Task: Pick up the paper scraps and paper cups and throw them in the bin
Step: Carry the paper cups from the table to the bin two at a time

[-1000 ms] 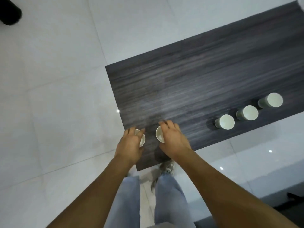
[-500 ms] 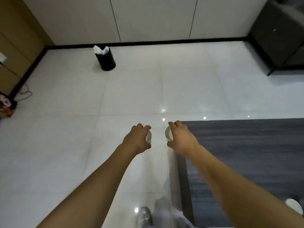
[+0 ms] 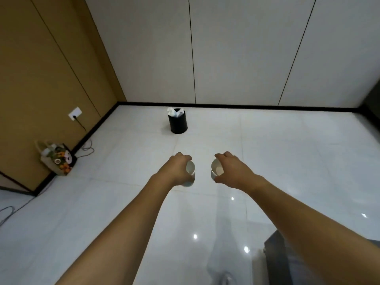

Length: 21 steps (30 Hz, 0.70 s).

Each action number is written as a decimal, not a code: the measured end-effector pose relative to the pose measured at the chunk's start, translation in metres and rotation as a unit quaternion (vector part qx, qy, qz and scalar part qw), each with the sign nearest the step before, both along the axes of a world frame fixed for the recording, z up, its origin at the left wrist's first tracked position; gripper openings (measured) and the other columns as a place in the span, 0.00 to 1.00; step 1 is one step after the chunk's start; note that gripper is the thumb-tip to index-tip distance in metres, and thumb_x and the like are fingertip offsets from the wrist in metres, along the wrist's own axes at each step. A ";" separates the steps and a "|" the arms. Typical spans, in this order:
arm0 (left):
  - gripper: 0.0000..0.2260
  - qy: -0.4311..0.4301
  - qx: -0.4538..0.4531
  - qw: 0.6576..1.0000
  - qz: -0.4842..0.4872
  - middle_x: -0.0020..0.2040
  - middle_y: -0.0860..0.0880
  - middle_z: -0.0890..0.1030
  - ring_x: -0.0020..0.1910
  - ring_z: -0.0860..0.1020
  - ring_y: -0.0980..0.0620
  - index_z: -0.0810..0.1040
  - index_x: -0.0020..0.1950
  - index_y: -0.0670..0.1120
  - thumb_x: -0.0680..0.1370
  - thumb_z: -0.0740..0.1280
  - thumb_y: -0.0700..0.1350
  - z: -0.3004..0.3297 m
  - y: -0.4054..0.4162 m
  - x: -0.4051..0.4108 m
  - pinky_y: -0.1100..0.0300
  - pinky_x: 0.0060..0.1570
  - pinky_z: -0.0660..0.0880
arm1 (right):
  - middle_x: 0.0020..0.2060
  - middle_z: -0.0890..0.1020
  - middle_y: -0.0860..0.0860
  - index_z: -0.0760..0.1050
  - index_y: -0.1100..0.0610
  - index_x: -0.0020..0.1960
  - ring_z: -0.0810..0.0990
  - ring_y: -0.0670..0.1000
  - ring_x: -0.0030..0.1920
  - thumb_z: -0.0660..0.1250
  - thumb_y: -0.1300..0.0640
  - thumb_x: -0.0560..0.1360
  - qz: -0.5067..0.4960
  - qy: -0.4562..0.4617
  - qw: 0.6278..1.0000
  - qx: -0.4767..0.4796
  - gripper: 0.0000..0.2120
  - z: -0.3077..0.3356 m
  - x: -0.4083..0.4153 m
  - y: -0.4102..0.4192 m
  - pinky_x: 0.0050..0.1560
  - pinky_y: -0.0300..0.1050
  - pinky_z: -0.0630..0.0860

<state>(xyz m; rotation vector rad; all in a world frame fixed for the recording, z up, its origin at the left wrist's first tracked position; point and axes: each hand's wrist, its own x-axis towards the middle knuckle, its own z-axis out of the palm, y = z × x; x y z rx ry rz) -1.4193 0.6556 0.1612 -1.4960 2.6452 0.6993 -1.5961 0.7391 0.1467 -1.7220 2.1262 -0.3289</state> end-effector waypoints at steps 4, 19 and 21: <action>0.28 -0.009 -0.008 1.000 0.005 0.62 0.46 0.69 0.62 0.69 0.45 0.68 0.69 0.47 0.71 0.71 0.48 0.007 -0.074 -0.033 0.51 0.58 0.73 | 0.66 0.68 0.53 0.60 0.55 0.75 0.69 0.56 0.65 0.72 0.51 0.70 0.015 0.002 1.000 0.011 0.37 0.004 -0.029 -0.083 0.59 0.50 0.74; 0.26 0.026 0.003 0.996 0.079 0.63 0.48 0.70 0.59 0.72 0.47 0.70 0.67 0.46 0.71 0.71 0.49 0.011 -0.383 -0.087 0.57 0.53 0.72 | 0.65 0.68 0.54 0.62 0.57 0.73 0.70 0.56 0.64 0.71 0.53 0.72 0.041 -0.001 0.998 0.040 0.34 0.018 -0.095 -0.415 0.59 0.50 0.75; 0.29 0.025 0.005 0.997 0.079 0.65 0.48 0.69 0.62 0.70 0.47 0.67 0.70 0.47 0.71 0.71 0.49 0.007 -0.430 -0.085 0.56 0.56 0.72 | 0.64 0.69 0.54 0.62 0.56 0.73 0.70 0.56 0.63 0.71 0.53 0.71 0.043 -0.004 0.998 0.040 0.33 0.014 -0.093 -0.462 0.58 0.49 0.76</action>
